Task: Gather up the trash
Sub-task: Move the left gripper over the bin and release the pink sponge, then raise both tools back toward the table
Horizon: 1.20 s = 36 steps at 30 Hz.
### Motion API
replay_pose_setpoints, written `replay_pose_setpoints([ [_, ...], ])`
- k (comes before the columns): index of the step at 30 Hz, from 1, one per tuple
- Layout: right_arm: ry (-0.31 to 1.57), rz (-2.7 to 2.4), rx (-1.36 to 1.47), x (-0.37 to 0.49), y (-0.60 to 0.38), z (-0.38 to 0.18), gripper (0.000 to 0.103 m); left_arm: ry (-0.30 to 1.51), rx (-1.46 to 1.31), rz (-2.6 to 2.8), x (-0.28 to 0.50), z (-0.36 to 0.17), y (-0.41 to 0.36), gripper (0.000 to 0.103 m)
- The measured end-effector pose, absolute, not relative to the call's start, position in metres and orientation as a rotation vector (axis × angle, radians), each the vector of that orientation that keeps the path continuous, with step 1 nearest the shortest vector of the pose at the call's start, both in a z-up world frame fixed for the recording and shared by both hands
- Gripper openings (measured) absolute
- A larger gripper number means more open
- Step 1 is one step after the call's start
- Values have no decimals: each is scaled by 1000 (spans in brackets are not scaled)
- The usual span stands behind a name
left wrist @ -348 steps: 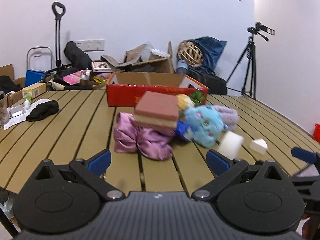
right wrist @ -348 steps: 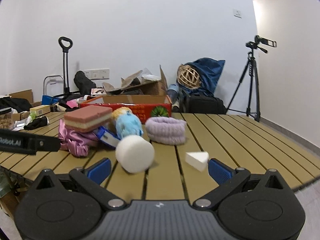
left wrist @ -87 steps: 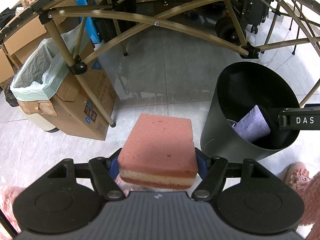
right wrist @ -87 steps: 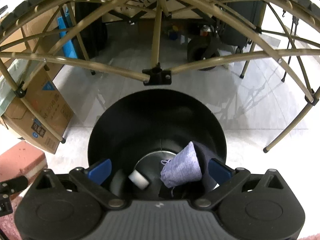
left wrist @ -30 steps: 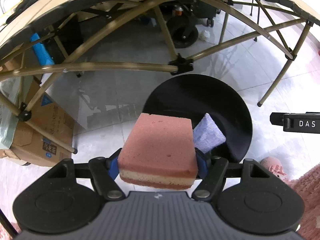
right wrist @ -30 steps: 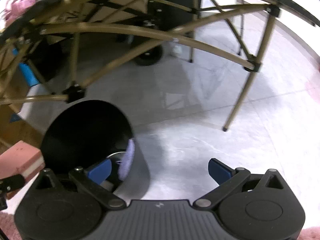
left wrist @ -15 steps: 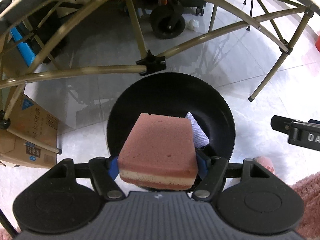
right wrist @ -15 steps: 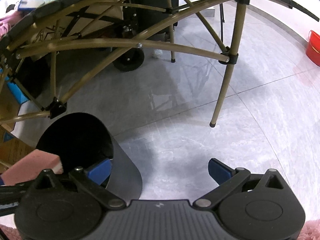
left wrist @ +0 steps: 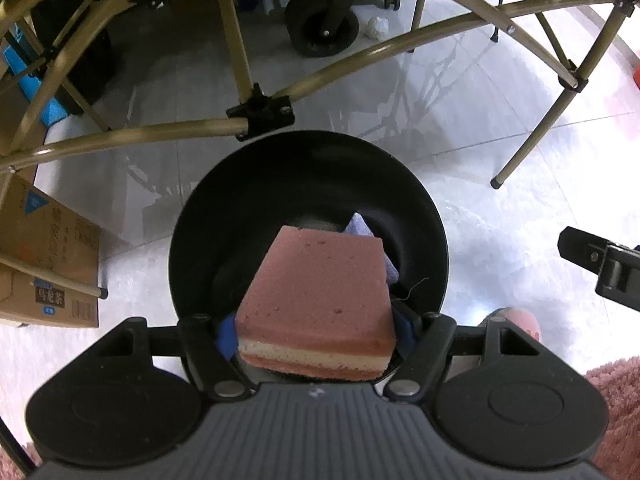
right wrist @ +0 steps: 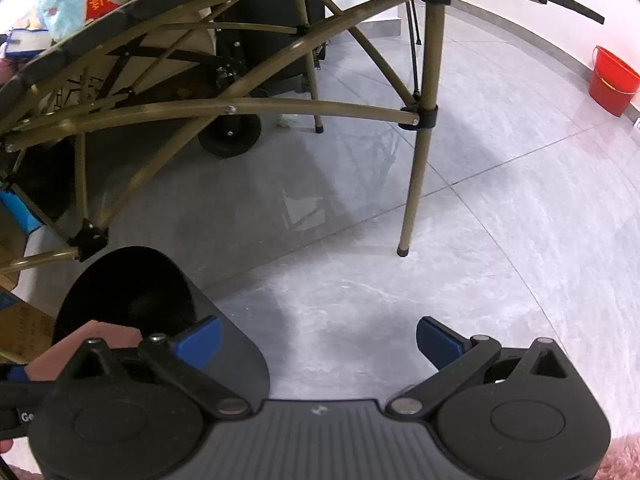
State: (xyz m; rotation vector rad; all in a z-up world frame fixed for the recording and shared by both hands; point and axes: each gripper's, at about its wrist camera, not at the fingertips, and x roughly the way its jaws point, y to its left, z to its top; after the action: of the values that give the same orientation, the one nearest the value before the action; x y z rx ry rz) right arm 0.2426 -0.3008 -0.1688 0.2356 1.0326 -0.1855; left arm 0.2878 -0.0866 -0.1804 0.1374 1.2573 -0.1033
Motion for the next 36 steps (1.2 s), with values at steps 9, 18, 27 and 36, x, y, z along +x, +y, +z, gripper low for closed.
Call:
replay_pose_setpoints([
  [9, 1028, -189, 236, 243, -302, -170, 103, 1281, 117, -68, 293, -187, -86, 72],
  [18, 1015, -190, 226, 242, -300, -167, 103, 1302, 101, -49, 296, -185, -83, 103],
  [27, 1010, -185, 224, 242, -299, -166, 103, 1353, 91, -33, 297, -190, -80, 103],
  [36, 1009, -184, 223, 242, -299, -165, 103, 1364, 85, -41, 296, -190, -78, 103],
])
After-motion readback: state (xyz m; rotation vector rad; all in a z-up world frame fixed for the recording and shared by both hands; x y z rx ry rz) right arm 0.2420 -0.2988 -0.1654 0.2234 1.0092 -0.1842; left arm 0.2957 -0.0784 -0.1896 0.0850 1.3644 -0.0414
